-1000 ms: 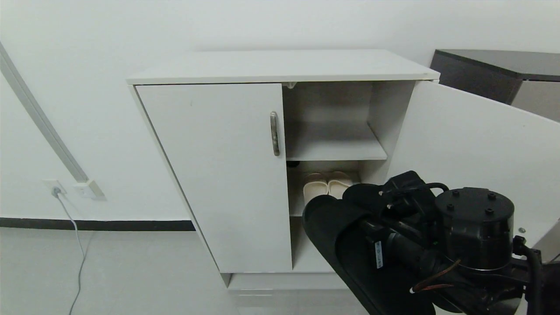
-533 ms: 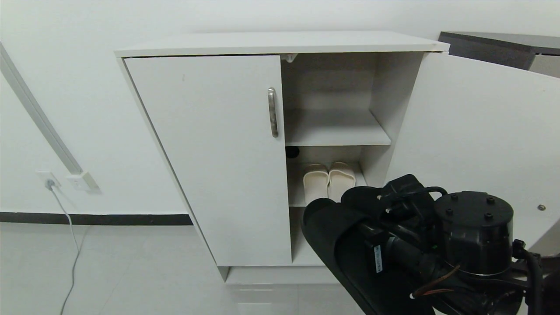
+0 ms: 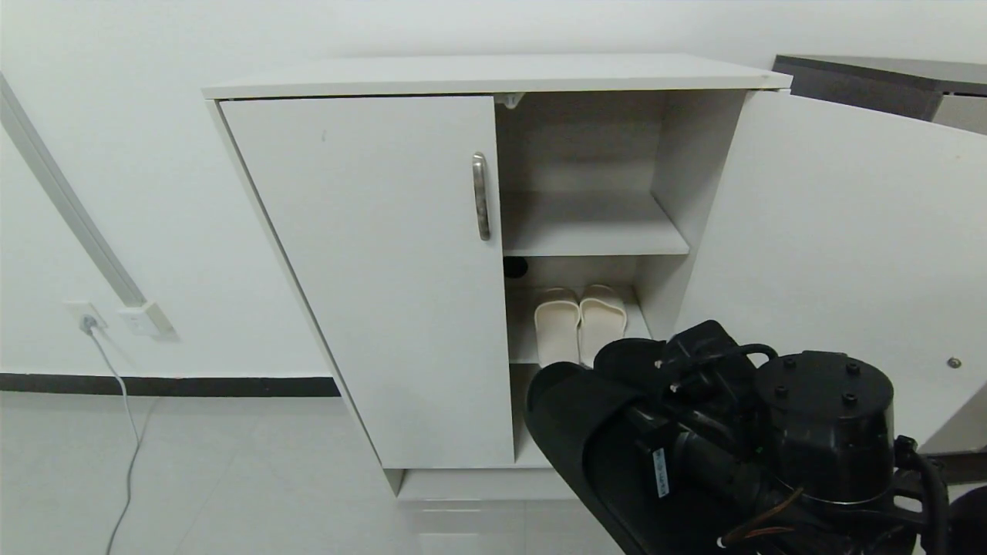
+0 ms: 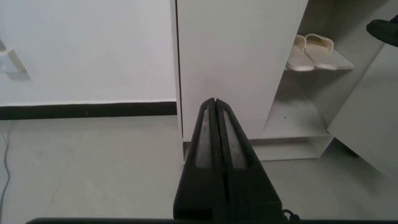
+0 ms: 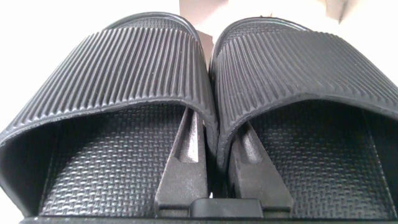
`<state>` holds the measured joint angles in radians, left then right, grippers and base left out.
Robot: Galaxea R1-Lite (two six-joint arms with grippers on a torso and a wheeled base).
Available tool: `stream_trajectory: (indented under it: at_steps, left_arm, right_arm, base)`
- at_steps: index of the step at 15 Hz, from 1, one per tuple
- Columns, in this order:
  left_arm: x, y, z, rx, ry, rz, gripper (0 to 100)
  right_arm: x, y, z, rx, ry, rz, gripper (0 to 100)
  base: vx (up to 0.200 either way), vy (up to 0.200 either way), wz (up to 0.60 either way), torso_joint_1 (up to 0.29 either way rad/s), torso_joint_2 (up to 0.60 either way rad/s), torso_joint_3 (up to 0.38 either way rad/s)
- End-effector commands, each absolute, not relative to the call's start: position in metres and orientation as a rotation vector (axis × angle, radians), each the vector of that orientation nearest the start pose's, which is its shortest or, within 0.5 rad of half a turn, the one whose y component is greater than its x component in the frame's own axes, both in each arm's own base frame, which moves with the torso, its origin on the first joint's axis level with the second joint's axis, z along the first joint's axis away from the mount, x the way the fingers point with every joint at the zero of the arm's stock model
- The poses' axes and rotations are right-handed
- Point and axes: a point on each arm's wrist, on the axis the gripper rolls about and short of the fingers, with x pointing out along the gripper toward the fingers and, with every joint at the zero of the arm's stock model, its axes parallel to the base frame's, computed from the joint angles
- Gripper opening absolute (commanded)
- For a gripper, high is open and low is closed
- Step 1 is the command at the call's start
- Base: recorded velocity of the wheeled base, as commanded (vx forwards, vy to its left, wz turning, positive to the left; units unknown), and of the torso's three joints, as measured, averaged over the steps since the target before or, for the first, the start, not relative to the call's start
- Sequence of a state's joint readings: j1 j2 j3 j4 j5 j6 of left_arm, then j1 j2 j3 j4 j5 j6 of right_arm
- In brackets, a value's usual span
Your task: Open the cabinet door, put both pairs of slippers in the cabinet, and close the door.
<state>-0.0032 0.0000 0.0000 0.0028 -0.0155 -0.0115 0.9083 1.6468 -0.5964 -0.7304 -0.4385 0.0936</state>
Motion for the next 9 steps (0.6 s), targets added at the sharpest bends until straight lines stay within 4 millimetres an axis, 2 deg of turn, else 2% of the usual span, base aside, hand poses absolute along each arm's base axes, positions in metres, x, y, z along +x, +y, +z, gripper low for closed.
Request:
stream_trajectory:
  at_steps: [1, 7, 9]
  left_arm:
    - [-0.023, 0.0, 0.075, -0.012, 0.005, -0.018, 0]
    - [-0.023, 0.0, 0.075, -0.012, 0.005, -0.018, 0]
    - [-0.023, 0.0, 0.075, -0.012, 0.005, -0.018, 0]
  right_arm:
    - [0.173, 0.21, 0.148, -0.118, 0.282, 0.459, 0]
    - [0.176, 0.225, 0.132, -0.115, 0.244, 0.481, 0]
    - [0.188, 0.244, 0.137, -0.097, 0.209, 0.42, 0]
  base:
    - [0.0, 0.0, 0.0, 0.0, 0.0, 0.0]
    - [0.0, 0.0, 0.0, 0.0, 0.0, 0.0]
    - [0.0, 0.0, 0.0, 0.0, 0.0, 0.0]
